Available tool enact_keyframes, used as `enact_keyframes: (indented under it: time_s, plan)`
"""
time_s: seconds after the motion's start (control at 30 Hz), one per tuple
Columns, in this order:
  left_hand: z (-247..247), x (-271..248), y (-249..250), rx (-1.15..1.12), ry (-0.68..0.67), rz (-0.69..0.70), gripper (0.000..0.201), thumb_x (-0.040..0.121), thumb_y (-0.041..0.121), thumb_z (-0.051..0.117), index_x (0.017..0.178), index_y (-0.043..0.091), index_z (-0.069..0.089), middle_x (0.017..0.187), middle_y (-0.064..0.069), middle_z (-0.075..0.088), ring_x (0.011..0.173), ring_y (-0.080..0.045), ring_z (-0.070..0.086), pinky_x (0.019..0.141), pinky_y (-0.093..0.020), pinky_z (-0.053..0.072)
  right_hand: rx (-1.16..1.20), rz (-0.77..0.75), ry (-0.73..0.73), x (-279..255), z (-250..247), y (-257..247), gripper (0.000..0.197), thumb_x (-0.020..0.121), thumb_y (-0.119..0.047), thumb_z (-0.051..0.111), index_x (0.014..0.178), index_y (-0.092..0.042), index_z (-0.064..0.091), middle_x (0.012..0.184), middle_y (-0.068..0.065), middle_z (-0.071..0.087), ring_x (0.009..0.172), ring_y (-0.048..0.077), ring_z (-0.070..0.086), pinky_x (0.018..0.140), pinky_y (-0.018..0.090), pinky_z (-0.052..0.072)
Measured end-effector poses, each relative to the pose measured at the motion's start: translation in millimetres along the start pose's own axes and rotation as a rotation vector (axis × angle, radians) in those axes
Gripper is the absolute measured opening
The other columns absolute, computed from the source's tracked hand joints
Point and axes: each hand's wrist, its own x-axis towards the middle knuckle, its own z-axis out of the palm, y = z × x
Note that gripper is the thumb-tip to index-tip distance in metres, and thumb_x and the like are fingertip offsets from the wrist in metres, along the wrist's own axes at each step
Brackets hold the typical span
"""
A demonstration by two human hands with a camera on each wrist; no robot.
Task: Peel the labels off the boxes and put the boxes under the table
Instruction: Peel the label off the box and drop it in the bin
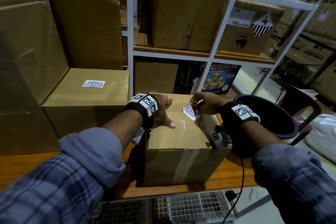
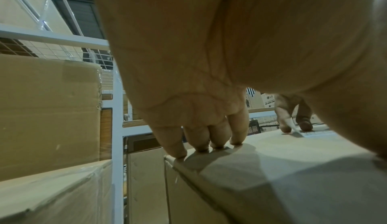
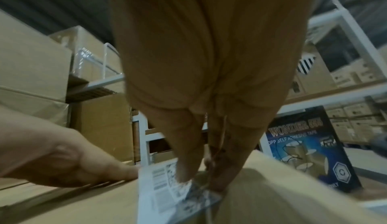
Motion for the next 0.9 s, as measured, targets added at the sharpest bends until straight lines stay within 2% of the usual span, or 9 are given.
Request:
enact_keyframes:
  time_s: [0.1,0.2,0.27,0.4,0.47,0.53,0.63,0.73,0.9]
  plan:
    - [0.2,1.4,0.3,0.015,0.016,0.008,0.120,0.059,0.086,0.074,0.159,0.035,0.031,0.168,0.009,0.028,0.150,-0.026,0.036,0.119,-0.051,0.036,-0.024,-0.040,-0.083,0.1,-5.8,3.4,0.059,0.085,-0.003,0.081,0.133,-0.029,0.058,0.132,0.001,0.062,0.114,0.020,0.065,0.097,0.041,0.059]
    - [-2.1,3.7,4.9,0.039,-0.001,-0.013,0.117,0.059,0.083,0.078,0.156,0.032,0.036,0.164,0.004,0.037,0.145,-0.028,0.043,0.115,-0.051,0.041,-0.085,-0.058,-0.035,3.3,-2.4,1.8,0.091,0.085,-0.007,0.082,0.160,-0.030,0.035,0.136,0.000,0.062,0.116,0.020,0.065,0.095,0.034,0.058]
    - [-4.5,6.5,10.3,0.089,0.006,-0.031,0.115,0.055,0.085,0.078,0.151,0.031,0.043,0.156,0.002,0.047,0.137,-0.028,0.050,0.109,-0.050,0.047,-0.149,-0.074,0.026,5.2,2.1,-1.7,0.091,0.089,-0.012,0.079,0.163,-0.030,0.029,0.135,0.001,0.065,0.117,0.021,0.066,0.097,0.035,0.057]
    - [-13.0,12.5,21.8,0.171,-0.014,-0.057,0.101,0.046,0.085,0.081,0.123,0.023,0.060,0.128,-0.001,0.064,0.111,-0.027,0.064,0.096,-0.047,0.056,-0.239,-0.152,0.135,12.0,8.2,-2.9,0.043,0.091,-0.022,0.078,0.132,-0.031,0.070,0.121,0.000,0.073,0.095,0.014,0.065,0.082,0.028,0.053]
    - [-16.5,15.9,24.9,0.168,-0.047,-0.082,0.080,0.048,0.078,0.087,0.097,0.024,0.056,0.109,-0.001,0.067,0.096,-0.025,0.066,0.088,-0.045,0.059,-0.251,-0.183,0.177,13.2,10.0,-4.2,0.030,0.088,-0.022,0.081,0.116,-0.031,0.077,0.114,-0.002,0.074,0.090,0.011,0.063,0.078,0.026,0.053]
    - [-17.0,19.8,26.7,0.157,-0.053,-0.094,0.077,0.044,0.077,0.089,0.090,0.025,0.054,0.103,0.001,0.066,0.091,-0.023,0.065,0.084,-0.043,0.059,-0.242,-0.197,0.215,13.0,10.5,-5.0,0.019,0.087,-0.021,0.082,0.105,-0.029,0.080,0.107,-0.005,0.075,0.089,0.011,0.064,0.075,0.026,0.054]
    - [-16.6,21.2,26.5,0.125,-0.056,-0.087,0.072,0.044,0.074,0.091,0.088,0.027,0.059,0.098,0.006,0.065,0.084,-0.017,0.062,0.080,-0.038,0.058,-0.218,-0.188,0.248,12.7,10.4,-5.3,0.010,0.087,-0.019,0.083,0.089,-0.028,0.078,0.098,-0.006,0.074,0.089,0.013,0.068,0.072,0.026,0.053]
    - [-17.5,21.0,26.1,0.092,-0.078,-0.086,0.065,0.051,0.068,0.093,0.090,0.030,0.058,0.103,0.007,0.063,0.087,-0.017,0.061,0.081,-0.037,0.055,-0.192,-0.177,0.244,15.1,11.0,-3.4,0.019,0.086,-0.019,0.084,0.080,-0.031,0.070,0.097,-0.004,0.075,0.087,0.012,0.067,0.072,0.025,0.053]
    - [-14.0,19.2,26.2,0.068,-0.083,-0.095,0.071,0.055,0.065,0.094,0.108,0.029,0.063,0.119,0.005,0.063,0.102,-0.022,0.062,0.089,-0.043,0.056,-0.169,-0.182,0.222,16.3,13.1,-3.6,0.008,0.091,-0.019,0.079,0.097,-0.022,0.075,0.106,0.000,0.072,0.087,0.013,0.062,0.069,0.024,0.049]
